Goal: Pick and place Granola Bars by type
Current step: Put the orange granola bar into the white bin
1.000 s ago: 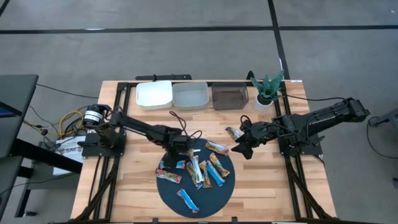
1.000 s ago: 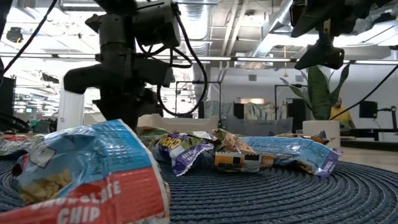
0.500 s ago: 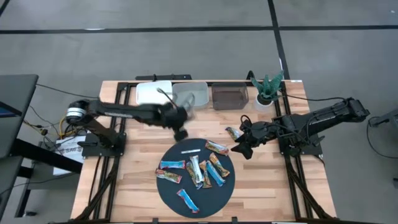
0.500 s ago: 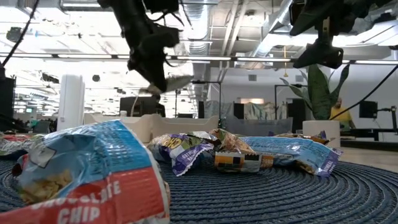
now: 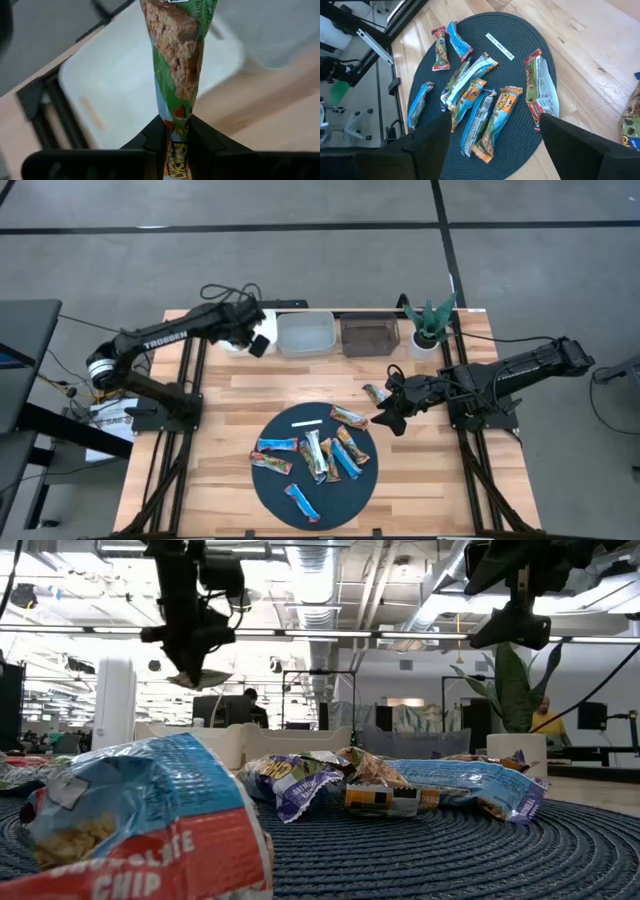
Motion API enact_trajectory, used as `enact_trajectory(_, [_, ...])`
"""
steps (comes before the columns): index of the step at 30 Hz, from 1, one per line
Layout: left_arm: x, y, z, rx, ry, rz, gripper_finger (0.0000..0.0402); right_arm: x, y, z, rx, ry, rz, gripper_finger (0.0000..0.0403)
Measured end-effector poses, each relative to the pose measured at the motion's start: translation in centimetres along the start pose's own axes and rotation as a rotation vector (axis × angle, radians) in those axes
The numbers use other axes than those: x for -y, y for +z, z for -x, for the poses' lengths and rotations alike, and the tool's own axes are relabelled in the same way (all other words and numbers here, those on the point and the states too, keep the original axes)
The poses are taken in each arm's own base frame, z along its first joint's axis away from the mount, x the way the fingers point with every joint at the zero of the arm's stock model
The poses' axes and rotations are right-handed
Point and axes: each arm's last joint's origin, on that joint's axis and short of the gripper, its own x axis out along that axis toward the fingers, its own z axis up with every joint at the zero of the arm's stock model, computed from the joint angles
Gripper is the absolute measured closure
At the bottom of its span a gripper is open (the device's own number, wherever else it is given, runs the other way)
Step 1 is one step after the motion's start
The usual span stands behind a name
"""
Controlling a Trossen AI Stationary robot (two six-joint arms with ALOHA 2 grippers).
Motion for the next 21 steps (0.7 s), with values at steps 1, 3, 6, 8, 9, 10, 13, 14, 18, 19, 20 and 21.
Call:
enact_trajectory(1, [-0.5, 0.2, -0.2, -0.001, 0.012, 0.010, 0.0354, 0.0, 0.0, 0.0, 0.000, 0.000, 0.000, 0.0107])
enact_trajectory(3, [-1.3, 0.7, -0.5, 0.013, 0.028, 0.017, 0.0354, 0.0, 0.0, 0.0, 0.000, 0.000, 0.000, 0.0107])
enact_trajectory(6, [-2.1, 1.3, -0.8, 0.040, 0.037, 0.000, 0.0354, 0.0, 0.0, 0.0, 0.000, 0.000, -0.001, 0.0107])
enact_trajectory(8, [-2.6, 1.5, -1.0, 0.038, 0.044, -0.013, 0.0352, 0.0, 0.0, 0.0, 0.000, 0.000, -0.007, 0.0107])
enact_trajectory(9, [-2.8, 1.5, -1.0, 0.036, 0.042, -0.018, 0.0348, 0.0, 0.0, 0.0, 0.001, 0.000, -0.007, 0.0107])
enact_trajectory(10, [-3.0, 1.6, -1.1, 0.032, 0.041, -0.023, 0.0342, 0.0, 0.0, 0.0, 0.001, 0.001, -0.008, 0.0107])
enact_trajectory(13, [-3.2, 1.6, -1.2, 0.025, 0.027, -0.042, 0.0315, 0.0, 0.0, 0.0, 0.002, 0.001, -0.018, 0.0107])
enact_trajectory(14, [-3.3, 1.6, -1.2, 0.025, 0.028, -0.047, 0.0303, 0.0, 0.0, 0.0, 0.002, 0.001, -0.018, 0.0107])
enact_trajectory(18, [-3.4, 1.8, -1.2, 0.036, 0.029, -0.045, 0.0253, 0.0, 0.0, 0.0, 0.003, 0.002, -0.019, 0.0107])
enact_trajectory(19, [-3.3, 1.8, -1.2, 0.035, 0.028, -0.047, 0.0243, 0.0, 0.0, 0.0, 0.003, 0.002, -0.019, 0.0107])
enact_trajectory(20, [-3.3, 1.7, -1.2, 0.032, 0.019, -0.050, 0.0236, 0.0, 0.0, 0.0, 0.003, 0.002, -0.018, 0.0107])
enact_trajectory(21, [-3.3, 1.7, -1.2, 0.026, -0.005, -0.051, 0.0230, 0.0, 0.0, 0.0, 0.003, 0.002, -0.018, 0.0107])
